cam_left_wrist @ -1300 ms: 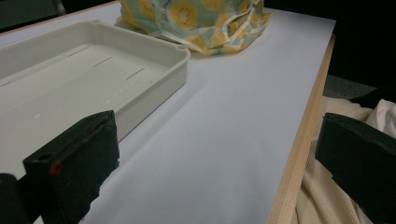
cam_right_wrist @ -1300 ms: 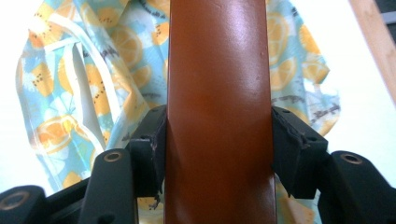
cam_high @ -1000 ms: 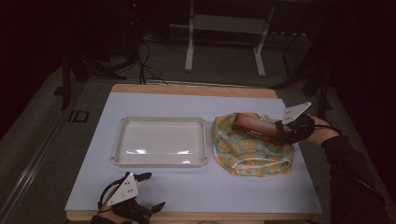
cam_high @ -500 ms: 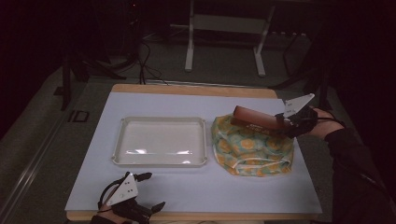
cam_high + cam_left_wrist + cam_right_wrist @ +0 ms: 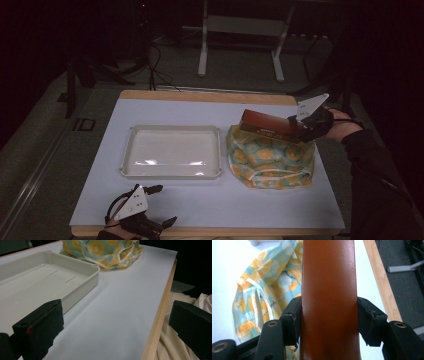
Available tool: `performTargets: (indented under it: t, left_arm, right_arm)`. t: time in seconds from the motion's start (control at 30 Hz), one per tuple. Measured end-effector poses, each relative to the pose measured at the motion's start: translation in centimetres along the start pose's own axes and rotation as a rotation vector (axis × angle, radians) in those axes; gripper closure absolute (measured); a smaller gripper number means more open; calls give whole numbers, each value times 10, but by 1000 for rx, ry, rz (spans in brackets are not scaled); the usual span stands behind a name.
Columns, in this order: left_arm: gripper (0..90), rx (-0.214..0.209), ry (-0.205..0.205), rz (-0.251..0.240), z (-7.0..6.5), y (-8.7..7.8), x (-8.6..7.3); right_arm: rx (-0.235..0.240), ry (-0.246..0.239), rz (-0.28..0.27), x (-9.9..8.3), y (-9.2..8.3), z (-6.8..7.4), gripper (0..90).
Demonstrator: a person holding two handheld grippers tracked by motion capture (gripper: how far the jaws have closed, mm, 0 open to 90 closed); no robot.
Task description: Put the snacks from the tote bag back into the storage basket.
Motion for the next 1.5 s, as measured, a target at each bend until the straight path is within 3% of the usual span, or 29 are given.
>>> performTargets:
  t: [0.53, 1.23, 1.5]
  left_arm:
    - [0, -12, 9, -2, -2, -1, 0]
    - [0, -15, 14, -6, -3, -2, 0]
    - [0, -18, 18, -8, -4, -2, 0]
  right_arm:
    - [12, -76, -13, 41, 6, 2, 427]
    - [76, -171, -36, 100, 39, 14, 427]
    - [102, -213, -15, 116, 58, 20, 427]
Point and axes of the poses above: each handheld gripper's, and its own axes: y roughly forward along the jaws, x roughly out of its top, z roughly to its left, the point moved 9 cm from there along y, roughly forward along the jaws, and after that the axes turned 14 degrees about x, right-handed, at the moved point
